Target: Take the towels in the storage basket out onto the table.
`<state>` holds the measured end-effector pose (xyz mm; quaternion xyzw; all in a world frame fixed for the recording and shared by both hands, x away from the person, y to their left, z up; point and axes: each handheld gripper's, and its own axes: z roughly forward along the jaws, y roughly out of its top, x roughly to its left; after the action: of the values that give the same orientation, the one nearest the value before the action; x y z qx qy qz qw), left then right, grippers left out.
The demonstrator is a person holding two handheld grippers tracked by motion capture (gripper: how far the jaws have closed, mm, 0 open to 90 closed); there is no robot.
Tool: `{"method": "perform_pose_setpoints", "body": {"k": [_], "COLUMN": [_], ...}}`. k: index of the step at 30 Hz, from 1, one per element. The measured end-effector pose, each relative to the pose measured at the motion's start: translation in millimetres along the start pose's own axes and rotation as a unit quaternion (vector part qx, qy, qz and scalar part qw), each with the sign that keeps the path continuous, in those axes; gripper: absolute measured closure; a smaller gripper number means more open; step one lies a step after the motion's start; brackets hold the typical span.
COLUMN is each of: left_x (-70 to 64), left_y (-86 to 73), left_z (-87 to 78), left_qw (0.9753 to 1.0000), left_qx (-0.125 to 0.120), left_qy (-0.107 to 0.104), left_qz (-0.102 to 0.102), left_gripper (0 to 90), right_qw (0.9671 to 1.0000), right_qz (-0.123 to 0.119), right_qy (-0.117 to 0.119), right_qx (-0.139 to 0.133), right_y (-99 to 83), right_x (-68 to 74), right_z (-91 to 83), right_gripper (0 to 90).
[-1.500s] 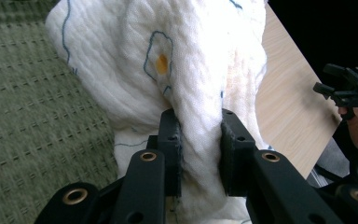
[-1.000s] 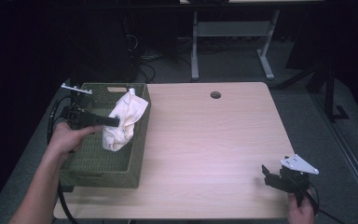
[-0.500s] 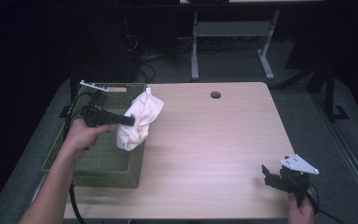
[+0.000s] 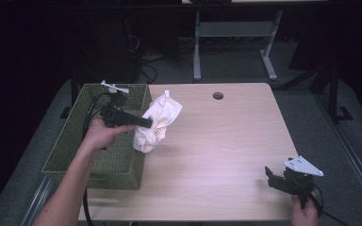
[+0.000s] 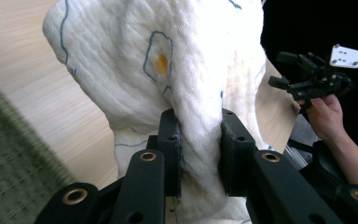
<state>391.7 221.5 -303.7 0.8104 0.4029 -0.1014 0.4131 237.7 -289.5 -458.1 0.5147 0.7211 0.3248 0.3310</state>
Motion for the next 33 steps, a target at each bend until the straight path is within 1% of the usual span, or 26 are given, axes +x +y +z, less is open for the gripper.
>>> {"method": "perform_pose_setpoints", "body": {"k": [2, 3, 4, 5, 6, 7, 8, 9, 12, 13, 14, 16, 17, 18, 21, 22, 23, 24, 27, 29, 30, 33], "left_x": [-0.8, -3.6, -3.6, -6.1, -6.1, -8.9, -8.9, -12.1, -15.6, -15.6, -17.5, -17.9, -18.8, -18.8, -18.8, -19.4, -20.5, -20.5, -22.3, -22.4, -23.1, -24.3], "left_y": [0.9, 2.7, 2.7, 4.6, 4.6, 6.8, 6.8, 9.0, 11.8, 11.8, 13.1, 13.7, 14.5, 14.5, 15.4, 15.6, 15.8, 15.8, 16.3, 16.5, 17.0, 17.5], "left_z": [2.5, 8.6, 8.6, 15.2, 15.2, 21.3, 21.3, 27.4, 35.8, 35.8, 41.6, 44.2, 49.6, 49.6, 57.6, 60.0, 65.8, 65.8, 77.2, 79.6, 84.8, 93.8], "left_qw": [1.0, 1.0, 1.0, 0.9999, 0.9999, 0.9998, 0.9998, 0.9998, 0.9995, 0.9995, 0.9995, 0.9994, 0.9993, 0.9993, 0.9991, 0.9992, 0.9991, 0.9991, 0.9989, 0.9988, 0.9987, 0.9986], "left_qx": [0.001, 0.0, 0.0, 0.005, 0.005, 0.008, 0.008, 0.009, 0.013, 0.013, 0.018, 0.021, 0.022, 0.022, 0.025, 0.024, 0.027, 0.027, 0.032, 0.033, 0.036, 0.04], "left_qy": [-0.003, -0.006, -0.006, -0.011, -0.011, -0.013, -0.013, -0.017, -0.022, -0.022, -0.022, -0.022, -0.026, -0.026, -0.031, -0.031, -0.031, -0.031, -0.033, -0.036, -0.035, -0.035], "left_qz": [0.004, 0.004, 0.004, 0.007, 0.007, 0.01, 0.01, 0.01, 0.015, 0.015, 0.016, 0.018, 0.017, 0.017, 0.014, 0.01, 0.012, 0.012, 0.01, 0.009, 0.011, 0.008], "left_gripper": [72.8, 72.8, 72.8, 72.8, 72.8, 72.7, 72.7, 72.8, 72.8, 72.7, 72.7, 72.8, 72.7, 72.7, 72.7, 72.7, 72.7, 72.7, 72.6, 72.6, 72.6, 72.6], "right_qw": [1.0, 1.0, 1.0, 1.0, 1.0, 1.0, 1.0, 1.0, 1.0, 1.0, 1.0, 1.0, 1.0, 1.0, 1.0, 1.0, 1.0, 1.0, 1.0, 1.0, 1.0, 1.0], "right_qz": [-0.001, -0.001, -0.001, -0.002, -0.002, -0.002, -0.002, -0.001, -0.001, -0.001, -0.002, -0.002, -0.001, -0.001, -0.001, -0.001, -0.003, -0.003, -0.002, -0.002, -0.002, -0.003], "right_qy": [0.0, -0.001, -0.001, 0.0, 0.0, 0.0, 0.0, 0.0, 0.001, 0.0, 0.0, 0.0, 0.001, 0.001, 0.001, 0.001, 0.001, 0.001, 0.001, 0.002, 0.002, 0.002], "right_qx": [0.001, 0.001, 0.001, 0.002, 0.002, 0.002, 0.002, 0.001, 0.002, 0.002, 0.002, 0.002, 0.002, 0.002, 0.002, 0.002, 0.002, 0.002, 0.002, 0.002, 0.002, 0.002], "right_y": [0.0, 0.0, 0.0, 0.0, 0.0, -0.1, -0.1, -0.2, -0.3, -0.3, -0.3, -0.3, -0.3, -0.3, -0.5, -0.5, -0.6, -0.6, -0.6, -0.7, -0.7, -0.8], "right_x": [-0.1, 0.1, 0.1, 0.2, 0.2, 0.3, 0.3, 0.5, 0.9, 1.0, 1.1, 1.1, 1.1, 1.1, 0.8, 0.8, 0.8, 0.8, 0.8, 0.8, 0.8, 0.8], "right_z": [0.0, 0.0, 0.0, 0.2, 0.2, 0.1, 0.1, 0.0, 0.2, 0.1, 0.2, 0.1, -0.1, -0.1, -0.1, -0.1, 0.3, 0.3, 0.2, 0.0, -0.1, -0.2], "right_gripper": [13.9, 13.9, 13.9, 13.9, 13.9, 13.9, 13.9, 13.9, 13.9, 13.9, 13.9, 13.9, 13.9, 13.9, 13.9, 13.9, 13.9, 13.9, 13.9, 13.9, 13.9, 13.9]}}
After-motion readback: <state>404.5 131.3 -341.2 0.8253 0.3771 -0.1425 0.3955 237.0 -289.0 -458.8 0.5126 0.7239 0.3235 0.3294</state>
